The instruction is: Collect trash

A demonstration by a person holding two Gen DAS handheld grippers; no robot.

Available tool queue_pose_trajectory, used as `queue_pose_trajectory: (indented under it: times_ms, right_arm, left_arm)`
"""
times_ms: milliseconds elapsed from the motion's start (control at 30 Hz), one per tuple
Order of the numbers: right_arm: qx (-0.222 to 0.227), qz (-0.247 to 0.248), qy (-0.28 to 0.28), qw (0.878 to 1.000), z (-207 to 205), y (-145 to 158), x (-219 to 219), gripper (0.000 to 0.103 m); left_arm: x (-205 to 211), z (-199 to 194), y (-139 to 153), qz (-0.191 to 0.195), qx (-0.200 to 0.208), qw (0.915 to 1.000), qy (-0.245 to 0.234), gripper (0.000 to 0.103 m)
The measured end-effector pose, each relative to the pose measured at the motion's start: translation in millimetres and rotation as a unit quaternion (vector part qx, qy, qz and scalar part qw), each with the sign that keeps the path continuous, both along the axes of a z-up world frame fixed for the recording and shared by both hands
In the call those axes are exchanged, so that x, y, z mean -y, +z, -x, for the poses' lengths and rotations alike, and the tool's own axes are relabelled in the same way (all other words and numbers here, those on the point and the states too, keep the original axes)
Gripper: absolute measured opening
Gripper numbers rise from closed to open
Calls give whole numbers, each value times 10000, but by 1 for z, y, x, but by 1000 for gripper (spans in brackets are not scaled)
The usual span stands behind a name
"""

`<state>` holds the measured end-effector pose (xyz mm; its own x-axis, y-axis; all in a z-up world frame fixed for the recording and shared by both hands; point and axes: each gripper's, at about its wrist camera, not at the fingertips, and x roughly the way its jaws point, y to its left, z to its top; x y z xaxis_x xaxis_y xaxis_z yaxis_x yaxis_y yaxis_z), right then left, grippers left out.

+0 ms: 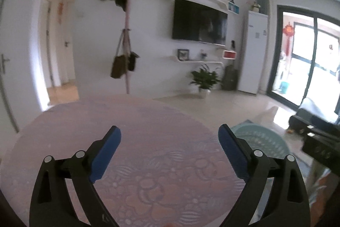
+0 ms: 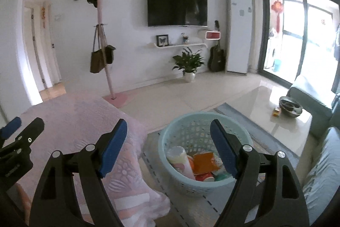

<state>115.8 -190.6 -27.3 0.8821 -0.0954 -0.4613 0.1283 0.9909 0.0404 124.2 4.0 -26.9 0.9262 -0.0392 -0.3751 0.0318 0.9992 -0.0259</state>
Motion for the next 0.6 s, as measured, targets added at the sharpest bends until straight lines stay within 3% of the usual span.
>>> queue_pose_trajectory:
  times_ms: [600]
  right_arm:
    - [69,165,-107,9998,17,-8,7,76]
  left_arm:
    - [-12,-2,-12,6,-110,9999,32,93]
